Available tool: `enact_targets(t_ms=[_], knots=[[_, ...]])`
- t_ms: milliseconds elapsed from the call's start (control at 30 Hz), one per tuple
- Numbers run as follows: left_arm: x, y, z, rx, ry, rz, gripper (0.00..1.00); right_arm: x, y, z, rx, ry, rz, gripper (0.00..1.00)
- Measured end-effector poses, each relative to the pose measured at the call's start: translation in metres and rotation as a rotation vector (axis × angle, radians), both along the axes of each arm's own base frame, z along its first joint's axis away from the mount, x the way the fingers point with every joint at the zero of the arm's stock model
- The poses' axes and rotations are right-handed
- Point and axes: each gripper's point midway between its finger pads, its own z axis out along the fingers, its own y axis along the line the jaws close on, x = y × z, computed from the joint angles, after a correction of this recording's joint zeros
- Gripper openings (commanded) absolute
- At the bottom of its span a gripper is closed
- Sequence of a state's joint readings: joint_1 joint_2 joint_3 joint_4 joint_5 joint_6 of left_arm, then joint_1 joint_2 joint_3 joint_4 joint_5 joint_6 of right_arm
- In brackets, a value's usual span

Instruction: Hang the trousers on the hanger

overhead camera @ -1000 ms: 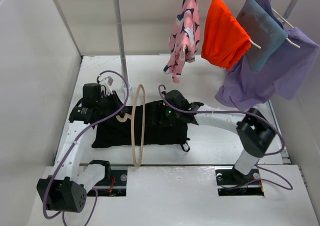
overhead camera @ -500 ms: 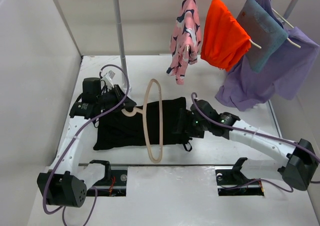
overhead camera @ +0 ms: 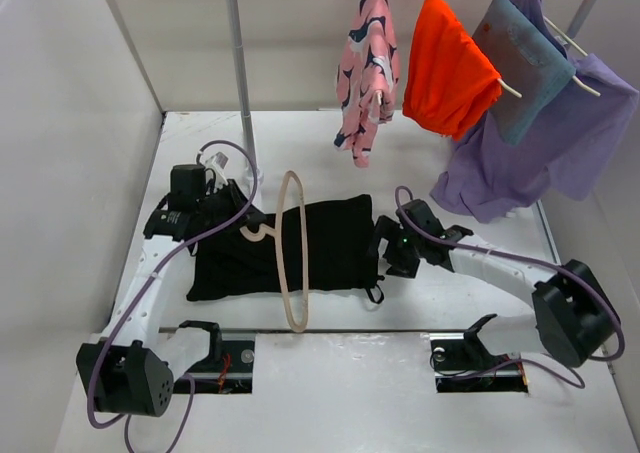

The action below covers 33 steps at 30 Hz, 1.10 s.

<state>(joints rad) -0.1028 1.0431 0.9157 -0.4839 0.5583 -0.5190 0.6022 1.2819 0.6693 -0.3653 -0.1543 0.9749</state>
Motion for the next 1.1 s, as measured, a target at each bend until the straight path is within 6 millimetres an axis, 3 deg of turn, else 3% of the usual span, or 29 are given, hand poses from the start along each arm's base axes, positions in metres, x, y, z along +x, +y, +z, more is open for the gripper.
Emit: enact_targets(t_ms=[100,200,233,300,333,367,600,733,800,933,1000,1100], knots=[[0.002,0.013,-0.011,0.065,0.001,0.029,0.00,0.007,0.011,-0.006,0.037,0.008,0.019,1.00],[0.004,0.023,-0.015,0.130,-0.013,0.040,0.00,0.009,0.016,-0.018,0.040,0.036,0.033,0.90],[0.005,0.026,-0.015,0.146,-0.017,0.041,0.00,0.009,0.018,-0.019,0.050,0.044,0.041,0.66],[0.005,0.029,-0.011,0.171,-0.032,0.035,0.00,0.011,0.022,-0.020,0.061,0.038,0.057,0.34],[0.006,0.030,-0.007,0.182,-0.043,0.032,0.00,0.012,0.023,-0.021,0.065,0.040,0.060,0.08],[0.007,0.031,-0.004,0.192,-0.054,0.030,0.00,0.013,0.023,-0.022,0.070,0.042,0.057,0.00],[0.006,0.035,-0.007,0.230,-0.063,0.014,0.00,0.027,0.010,-0.016,0.079,0.019,0.025,0.00],[-0.001,0.035,-0.029,0.226,-0.021,0.005,0.00,0.031,0.017,0.010,-0.021,-0.087,0.097,0.00],[-0.003,0.035,-0.035,0.226,-0.006,0.005,0.00,0.034,0.050,0.041,-0.038,-0.190,0.212,0.00],[-0.002,0.034,-0.035,0.224,-0.014,0.008,0.00,0.023,0.158,0.113,0.141,-0.425,0.487,0.00],[-0.001,0.035,-0.035,0.222,-0.014,0.015,0.00,0.014,0.193,0.119,0.233,-0.452,0.586,0.00],[0.000,0.038,-0.035,0.221,-0.012,0.026,0.00,0.018,0.222,0.084,0.277,-0.410,0.657,0.00]])
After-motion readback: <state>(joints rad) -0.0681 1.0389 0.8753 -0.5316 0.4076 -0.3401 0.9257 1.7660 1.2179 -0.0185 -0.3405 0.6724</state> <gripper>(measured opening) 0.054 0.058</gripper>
